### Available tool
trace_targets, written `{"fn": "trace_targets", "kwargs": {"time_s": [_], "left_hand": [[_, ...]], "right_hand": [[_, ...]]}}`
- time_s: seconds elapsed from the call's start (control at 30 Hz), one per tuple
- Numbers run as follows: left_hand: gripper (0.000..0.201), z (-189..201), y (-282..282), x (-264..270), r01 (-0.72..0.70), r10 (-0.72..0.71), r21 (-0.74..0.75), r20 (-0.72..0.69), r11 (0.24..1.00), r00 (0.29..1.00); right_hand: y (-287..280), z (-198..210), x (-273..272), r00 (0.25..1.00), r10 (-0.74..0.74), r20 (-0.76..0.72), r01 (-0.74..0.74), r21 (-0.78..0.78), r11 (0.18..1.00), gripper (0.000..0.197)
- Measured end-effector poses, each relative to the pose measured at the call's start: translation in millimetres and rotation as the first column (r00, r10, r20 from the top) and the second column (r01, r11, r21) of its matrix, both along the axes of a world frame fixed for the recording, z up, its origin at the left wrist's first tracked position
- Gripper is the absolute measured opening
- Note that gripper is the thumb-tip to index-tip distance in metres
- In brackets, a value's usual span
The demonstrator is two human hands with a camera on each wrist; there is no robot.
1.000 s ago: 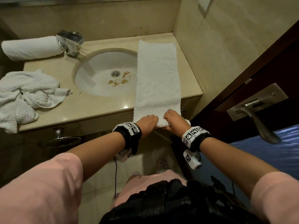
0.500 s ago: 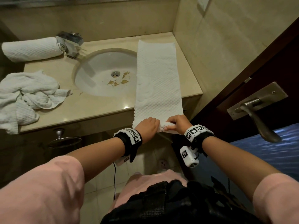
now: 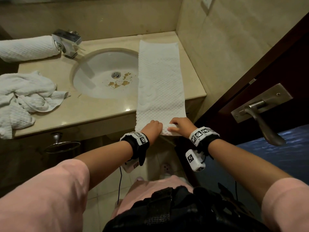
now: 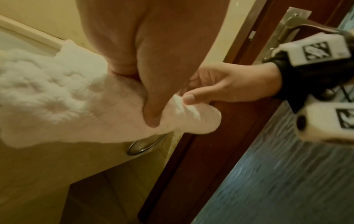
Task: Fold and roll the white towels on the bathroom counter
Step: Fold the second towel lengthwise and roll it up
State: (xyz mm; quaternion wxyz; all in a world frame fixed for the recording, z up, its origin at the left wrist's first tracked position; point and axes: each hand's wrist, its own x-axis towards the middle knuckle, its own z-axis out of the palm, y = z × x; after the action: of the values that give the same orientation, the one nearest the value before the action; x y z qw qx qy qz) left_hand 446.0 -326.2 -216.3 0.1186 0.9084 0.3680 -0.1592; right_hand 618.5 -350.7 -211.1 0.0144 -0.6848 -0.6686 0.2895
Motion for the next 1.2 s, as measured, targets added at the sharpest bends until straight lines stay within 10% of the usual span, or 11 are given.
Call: {"fn": "trace_targets", "kwargs": {"time_s": [0.33, 0.6, 0.83, 1.2], "left_hand": [[0.025, 7, 12, 6, -0.126, 0.131, -0.25, 0.001, 0.96, 0.991], [0.037, 13, 17, 7, -0.168, 0.176, -0.262, 0.009, 0.95, 0.984], [0.063, -1, 7, 9, 0.017, -0.016, 0.09, -0.009, 0.996, 1.0], [0.025, 1, 13, 25, 0.053, -0.042, 0.178, -0.067, 0.983, 0.997]], "right_hand": [[-17, -10, -19, 0.823, 0.346, 0.451, -0.419, 0.07, 0.905, 0.044], [2, 3, -26, 0.918, 0.183, 0.352, -0.198, 0.009, 0.98, 0.024], [18, 15, -10, 0.99, 0.053, 0.134, -0.045, -0.062, 0.997, 0.03], [29, 25, -1, 0.998, 0.03, 0.055, -0.021, -0.154, 0.988, 0.036]]}}
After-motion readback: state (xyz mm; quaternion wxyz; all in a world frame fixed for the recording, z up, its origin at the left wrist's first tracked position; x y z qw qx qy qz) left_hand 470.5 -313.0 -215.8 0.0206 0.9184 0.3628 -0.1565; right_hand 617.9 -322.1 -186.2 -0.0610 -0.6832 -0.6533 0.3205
